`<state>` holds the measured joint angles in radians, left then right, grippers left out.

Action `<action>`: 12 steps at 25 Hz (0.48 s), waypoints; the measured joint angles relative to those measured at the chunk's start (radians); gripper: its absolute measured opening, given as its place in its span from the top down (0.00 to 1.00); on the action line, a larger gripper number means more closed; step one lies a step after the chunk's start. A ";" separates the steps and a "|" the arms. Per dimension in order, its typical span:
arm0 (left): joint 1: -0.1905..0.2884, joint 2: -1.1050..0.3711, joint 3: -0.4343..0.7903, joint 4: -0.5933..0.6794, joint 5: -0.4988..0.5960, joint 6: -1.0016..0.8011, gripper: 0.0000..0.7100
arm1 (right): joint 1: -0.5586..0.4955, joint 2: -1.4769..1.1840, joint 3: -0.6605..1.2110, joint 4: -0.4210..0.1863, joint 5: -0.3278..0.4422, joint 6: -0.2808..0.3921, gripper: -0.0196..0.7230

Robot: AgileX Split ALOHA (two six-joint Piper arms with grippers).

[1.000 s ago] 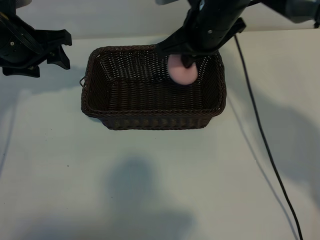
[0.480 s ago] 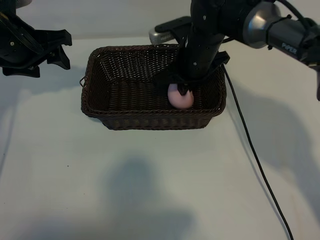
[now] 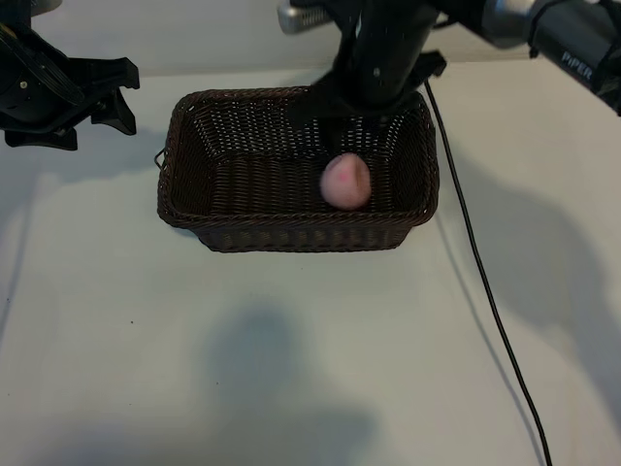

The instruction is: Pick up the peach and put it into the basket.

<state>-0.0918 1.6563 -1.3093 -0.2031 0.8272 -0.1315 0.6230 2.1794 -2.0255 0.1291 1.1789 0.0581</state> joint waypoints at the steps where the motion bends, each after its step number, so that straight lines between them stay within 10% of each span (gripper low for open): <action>1: 0.000 0.000 0.000 0.000 0.000 0.000 0.18 | 0.000 0.000 -0.022 0.000 0.019 0.000 0.22; 12: 0.000 0.000 0.000 0.000 0.000 0.000 0.18 | -0.116 -0.045 -0.100 -0.098 0.043 0.003 0.23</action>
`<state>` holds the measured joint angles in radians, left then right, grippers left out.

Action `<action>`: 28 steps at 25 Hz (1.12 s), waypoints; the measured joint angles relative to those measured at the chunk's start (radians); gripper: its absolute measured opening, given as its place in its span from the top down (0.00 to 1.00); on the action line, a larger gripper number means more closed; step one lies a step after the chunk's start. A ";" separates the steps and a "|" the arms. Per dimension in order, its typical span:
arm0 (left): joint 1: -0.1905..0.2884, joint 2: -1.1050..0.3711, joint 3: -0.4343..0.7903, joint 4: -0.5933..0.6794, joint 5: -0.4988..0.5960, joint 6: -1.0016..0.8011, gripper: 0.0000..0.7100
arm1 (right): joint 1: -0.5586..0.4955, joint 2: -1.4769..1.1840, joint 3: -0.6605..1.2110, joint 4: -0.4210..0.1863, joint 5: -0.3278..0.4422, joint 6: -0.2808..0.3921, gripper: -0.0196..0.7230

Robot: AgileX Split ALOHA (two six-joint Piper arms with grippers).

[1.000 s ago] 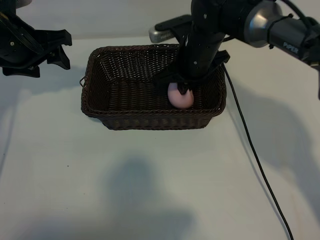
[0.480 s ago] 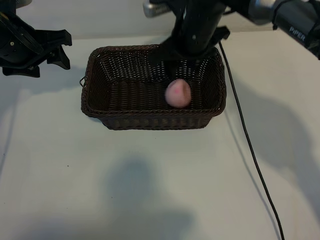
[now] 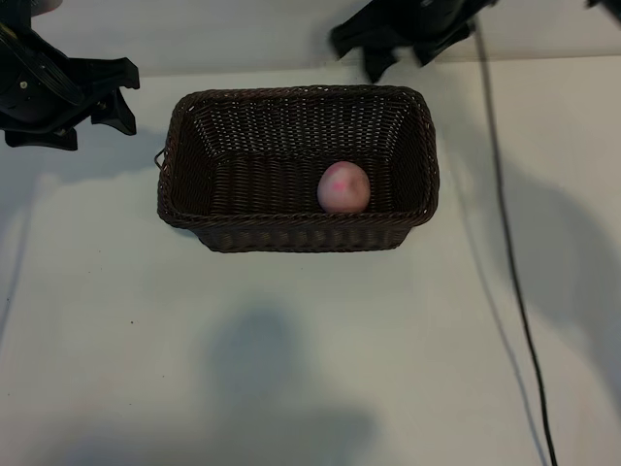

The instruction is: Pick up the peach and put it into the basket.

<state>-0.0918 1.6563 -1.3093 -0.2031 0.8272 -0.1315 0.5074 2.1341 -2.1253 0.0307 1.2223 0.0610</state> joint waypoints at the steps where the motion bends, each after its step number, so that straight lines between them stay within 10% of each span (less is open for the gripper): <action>1: 0.000 0.000 0.000 0.000 0.000 0.000 0.18 | -0.023 -0.002 0.000 0.000 0.000 0.000 0.24; 28: 0.000 0.000 0.000 0.000 0.000 -0.004 0.18 | -0.100 0.011 0.051 -0.017 0.001 -0.011 0.29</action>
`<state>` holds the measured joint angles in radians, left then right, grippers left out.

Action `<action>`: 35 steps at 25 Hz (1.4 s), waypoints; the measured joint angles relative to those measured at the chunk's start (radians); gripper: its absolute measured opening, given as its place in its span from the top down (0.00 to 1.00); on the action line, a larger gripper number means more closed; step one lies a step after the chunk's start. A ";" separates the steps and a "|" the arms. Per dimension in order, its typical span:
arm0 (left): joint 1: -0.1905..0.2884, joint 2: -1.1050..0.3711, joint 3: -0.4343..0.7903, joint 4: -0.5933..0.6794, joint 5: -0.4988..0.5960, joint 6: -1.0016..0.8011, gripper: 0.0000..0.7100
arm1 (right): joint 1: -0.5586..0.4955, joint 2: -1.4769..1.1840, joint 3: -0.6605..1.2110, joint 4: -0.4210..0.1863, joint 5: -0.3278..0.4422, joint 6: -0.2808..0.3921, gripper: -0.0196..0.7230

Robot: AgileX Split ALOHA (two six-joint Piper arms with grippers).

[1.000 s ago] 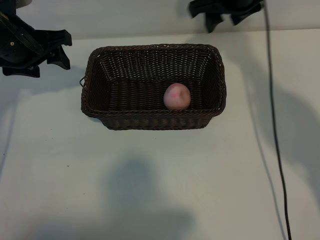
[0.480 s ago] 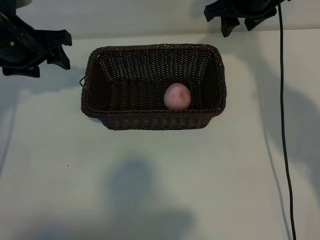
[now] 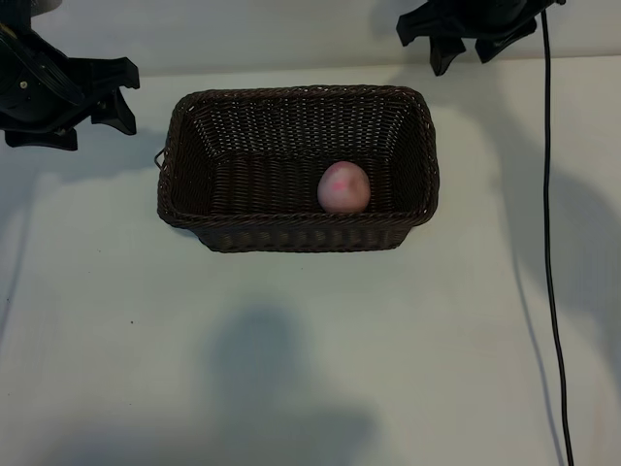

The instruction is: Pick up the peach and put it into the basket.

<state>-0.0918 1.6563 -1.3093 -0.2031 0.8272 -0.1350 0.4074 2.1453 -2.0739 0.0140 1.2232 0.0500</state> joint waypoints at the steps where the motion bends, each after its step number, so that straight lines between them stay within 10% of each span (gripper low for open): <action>1: 0.000 0.000 0.000 0.000 0.000 0.000 0.18 | 0.000 0.009 0.000 0.000 0.000 0.003 0.29; 35: 0.000 0.000 0.000 0.000 0.000 0.003 0.18 | 0.000 0.031 0.006 -0.014 0.000 0.032 0.29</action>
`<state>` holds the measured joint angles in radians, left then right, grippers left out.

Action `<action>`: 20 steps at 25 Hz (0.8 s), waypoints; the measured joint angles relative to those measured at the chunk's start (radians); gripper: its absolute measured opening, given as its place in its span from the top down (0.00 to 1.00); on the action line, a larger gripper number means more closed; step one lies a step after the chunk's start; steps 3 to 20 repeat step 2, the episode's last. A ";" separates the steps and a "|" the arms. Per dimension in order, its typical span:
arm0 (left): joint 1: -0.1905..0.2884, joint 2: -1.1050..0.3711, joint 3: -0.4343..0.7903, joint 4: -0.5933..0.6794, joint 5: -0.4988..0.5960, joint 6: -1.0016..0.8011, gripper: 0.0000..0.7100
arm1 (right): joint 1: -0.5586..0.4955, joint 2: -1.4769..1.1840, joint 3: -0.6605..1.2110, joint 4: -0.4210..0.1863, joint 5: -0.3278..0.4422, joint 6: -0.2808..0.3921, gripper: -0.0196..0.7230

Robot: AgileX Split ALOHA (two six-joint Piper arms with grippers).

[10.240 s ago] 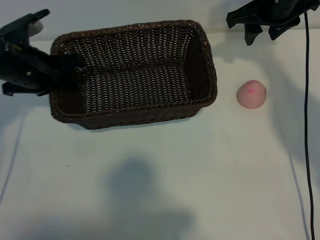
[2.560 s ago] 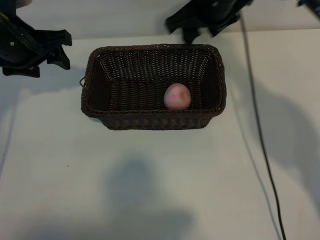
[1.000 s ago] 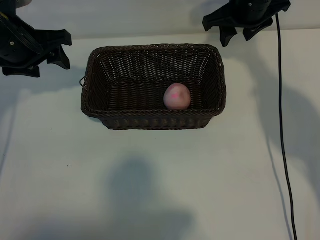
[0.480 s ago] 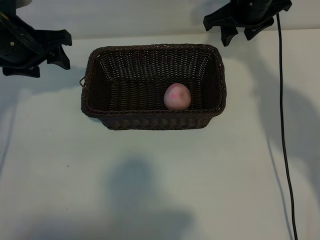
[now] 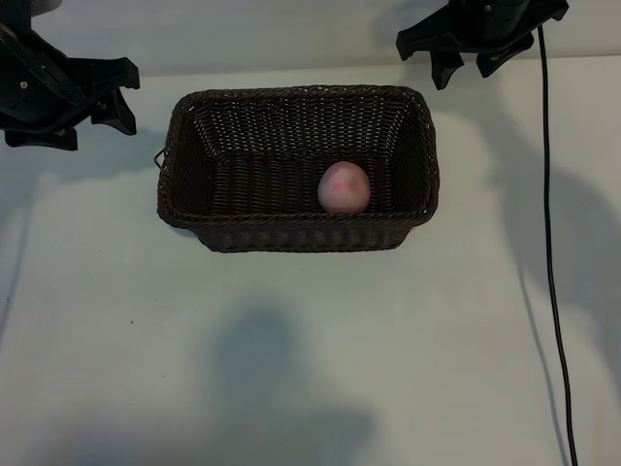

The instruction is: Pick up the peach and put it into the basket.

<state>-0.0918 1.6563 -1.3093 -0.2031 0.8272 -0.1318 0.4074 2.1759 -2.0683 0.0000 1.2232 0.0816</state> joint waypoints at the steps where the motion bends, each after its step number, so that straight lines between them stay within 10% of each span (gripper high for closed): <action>1: 0.000 0.000 0.000 0.000 0.000 0.000 0.18 | 0.000 0.000 0.000 0.000 0.000 -0.001 0.29; 20: 0.000 0.000 0.000 0.000 0.000 -0.001 0.18 | 0.000 0.000 0.000 -0.005 0.000 -0.001 0.29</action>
